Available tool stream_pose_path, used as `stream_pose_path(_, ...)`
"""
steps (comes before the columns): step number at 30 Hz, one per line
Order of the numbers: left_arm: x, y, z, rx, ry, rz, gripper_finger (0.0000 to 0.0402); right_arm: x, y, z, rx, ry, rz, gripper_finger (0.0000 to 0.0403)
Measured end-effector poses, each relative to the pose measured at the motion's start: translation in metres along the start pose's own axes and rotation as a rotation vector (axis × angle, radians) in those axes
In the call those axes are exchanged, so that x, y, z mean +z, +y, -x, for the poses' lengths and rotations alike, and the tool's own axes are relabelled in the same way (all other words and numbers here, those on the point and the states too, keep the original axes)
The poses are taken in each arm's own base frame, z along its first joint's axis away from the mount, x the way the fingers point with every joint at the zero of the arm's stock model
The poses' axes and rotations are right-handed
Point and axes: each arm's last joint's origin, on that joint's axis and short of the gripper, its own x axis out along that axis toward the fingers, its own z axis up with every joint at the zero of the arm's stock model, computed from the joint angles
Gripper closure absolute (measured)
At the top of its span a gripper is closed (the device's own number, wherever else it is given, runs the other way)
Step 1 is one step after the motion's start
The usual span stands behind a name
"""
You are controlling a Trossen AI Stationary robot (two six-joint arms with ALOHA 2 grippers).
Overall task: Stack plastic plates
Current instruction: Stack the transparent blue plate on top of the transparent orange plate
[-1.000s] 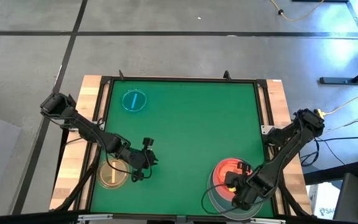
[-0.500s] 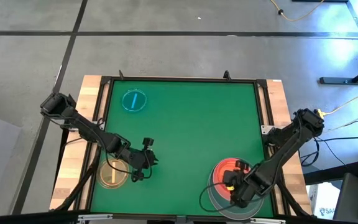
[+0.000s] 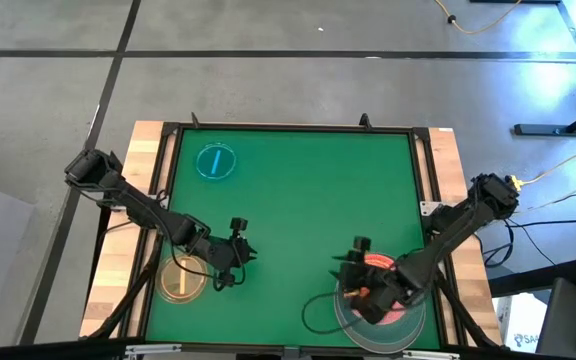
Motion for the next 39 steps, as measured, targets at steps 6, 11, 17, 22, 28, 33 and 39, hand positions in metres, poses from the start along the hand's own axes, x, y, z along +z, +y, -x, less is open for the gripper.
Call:
stream_pose_path(6,0.000,0.010,-0.003,0.085,0.005,0.040,0.0351,0.000,-0.011,-0.035,-0.060,-0.144,0.043,0.0237)
stream_pose_path(11,0.000,0.018,-0.007,0.111,0.013,0.085,0.0351,-0.003,-0.027,-0.059,-0.078,-0.150,0.049,0.0237)
stream_pose_path(17,-0.003,0.045,-0.013,0.237,0.059,0.176,0.0325,0.000,-0.036,-0.068,-0.023,-0.107,0.032,0.0237)
stream_pose_path(22,-0.017,0.083,-0.018,0.407,0.174,0.309,0.0280,-0.001,-0.034,-0.067,0.002,-0.101,0.036,0.0237)
stream_pose_path(28,-0.040,0.124,-0.014,0.584,0.365,0.385,0.0260,-0.002,-0.033,-0.066,0.014,-0.099,0.042,0.0237)
stream_pose_path(33,-0.055,0.153,-0.010,0.651,0.468,0.460,0.0262,-0.002,-0.033,-0.067,0.012,-0.097,0.041,0.0237)
stream_pose_path(39,-0.069,0.181,-0.007,0.600,0.530,0.551,0.0263,-0.002,-0.033,-0.067,0.012,-0.097,0.041,0.0237)
